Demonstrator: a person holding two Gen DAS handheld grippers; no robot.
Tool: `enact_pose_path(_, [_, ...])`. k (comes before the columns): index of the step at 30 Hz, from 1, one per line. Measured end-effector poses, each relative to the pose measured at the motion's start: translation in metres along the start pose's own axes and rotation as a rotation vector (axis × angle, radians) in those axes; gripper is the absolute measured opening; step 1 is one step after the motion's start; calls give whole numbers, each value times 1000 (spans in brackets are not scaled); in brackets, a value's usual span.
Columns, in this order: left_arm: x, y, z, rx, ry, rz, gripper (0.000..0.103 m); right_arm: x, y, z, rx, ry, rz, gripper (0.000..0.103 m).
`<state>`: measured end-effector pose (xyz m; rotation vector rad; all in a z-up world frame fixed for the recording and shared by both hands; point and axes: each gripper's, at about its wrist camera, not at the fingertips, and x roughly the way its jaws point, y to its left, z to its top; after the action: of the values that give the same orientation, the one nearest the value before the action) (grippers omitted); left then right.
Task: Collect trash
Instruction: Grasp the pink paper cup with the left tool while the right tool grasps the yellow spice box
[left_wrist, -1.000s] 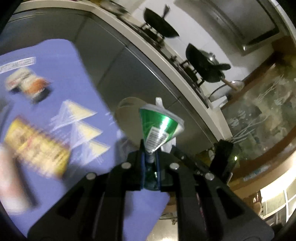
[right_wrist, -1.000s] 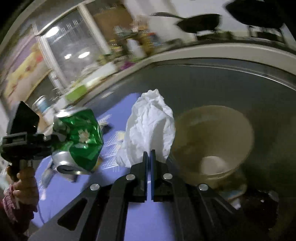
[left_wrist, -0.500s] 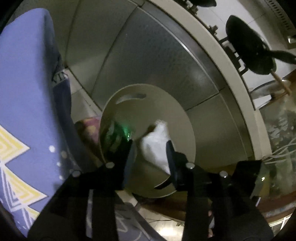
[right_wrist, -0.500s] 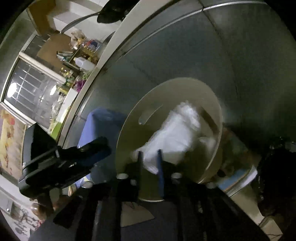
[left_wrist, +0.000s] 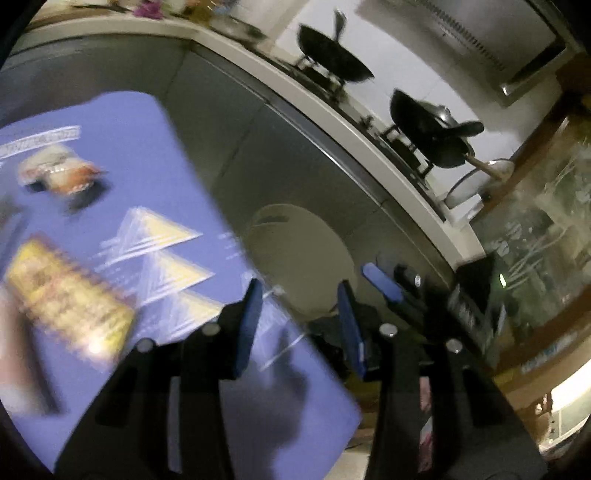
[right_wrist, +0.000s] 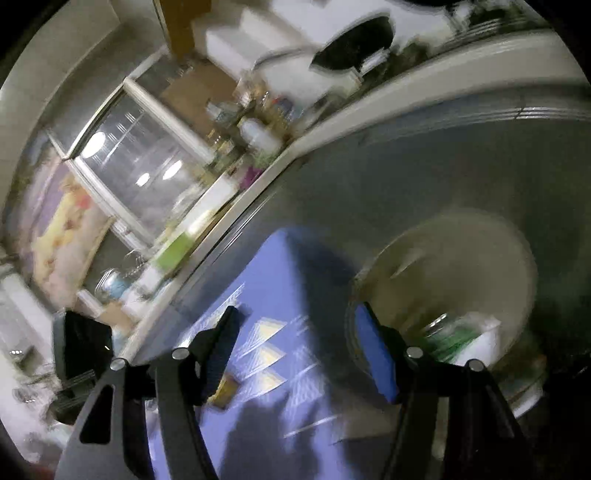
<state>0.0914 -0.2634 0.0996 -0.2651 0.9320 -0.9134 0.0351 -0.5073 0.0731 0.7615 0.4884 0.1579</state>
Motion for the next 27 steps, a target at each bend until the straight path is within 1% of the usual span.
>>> enact_pose_path(2, [-28, 17, -15, -14, -30, 46, 40, 17, 5, -6, 29, 69, 67, 61])
enact_pose_path(3, [-50, 30, -24, -29, -57, 91, 40, 22, 9, -10, 23, 87, 76, 60])
enact_pose_path(5, [-80, 50, -36, -64, -95, 151, 40, 32, 24, -23, -15, 128, 86, 57])
enact_pose_path(8, [-118, 83, -56, -150, -136, 223, 41, 50, 50, -48, -57, 201, 134, 53])
enact_pose_path(9, [-126, 91, -63, -171, -144, 242, 41, 55, 58, -57, -71, 221, 141, 50])
enact_pose_path(11, [-140, 109, -76, -209, -146, 284, 41, 67, 77, -70, -109, 265, 147, 41])
enact_pose_path(12, [-145, 119, -83, -234, -143, 297, 41, 77, 89, -75, -133, 293, 148, 34])
enact_pose_path(13, [-149, 124, -87, -248, -141, 299, 41, 84, 99, -80, -148, 316, 149, 30])
enact_pose_path(15, [-156, 133, -94, -262, -141, 302, 41, 95, 111, -87, -165, 348, 155, 28])
enact_pose_path(17, [-164, 138, -99, -262, -149, 314, 42, 108, 126, -95, -178, 380, 156, 28])
enact_pose_path(18, [-167, 140, -100, -261, -152, 319, 46, 115, 133, -99, -185, 396, 157, 28])
enact_pose_path(19, [-169, 140, -101, -261, -156, 328, 53, 121, 140, -103, -193, 411, 158, 28])
enact_pose_path(21, [-170, 139, -104, -251, -165, 354, 61, 130, 150, -106, -210, 422, 145, 28])
enact_pose_path(22, [-169, 139, -104, -234, -169, 373, 62, 134, 155, -107, -216, 422, 138, 28])
enact_pose_path(23, [-168, 138, -103, -214, -169, 394, 62, 136, 159, -108, -220, 415, 130, 28])
enact_pose_path(24, [-164, 134, -102, -174, -165, 433, 62, 138, 161, -107, -222, 406, 117, 28])
enact_pose_path(26, [-156, 128, -102, -97, -156, 489, 62, 136, 160, -105, -234, 373, 72, 28])
enact_pose_path(27, [-151, 124, -100, -60, -154, 501, 62, 136, 160, -105, -241, 356, 50, 29])
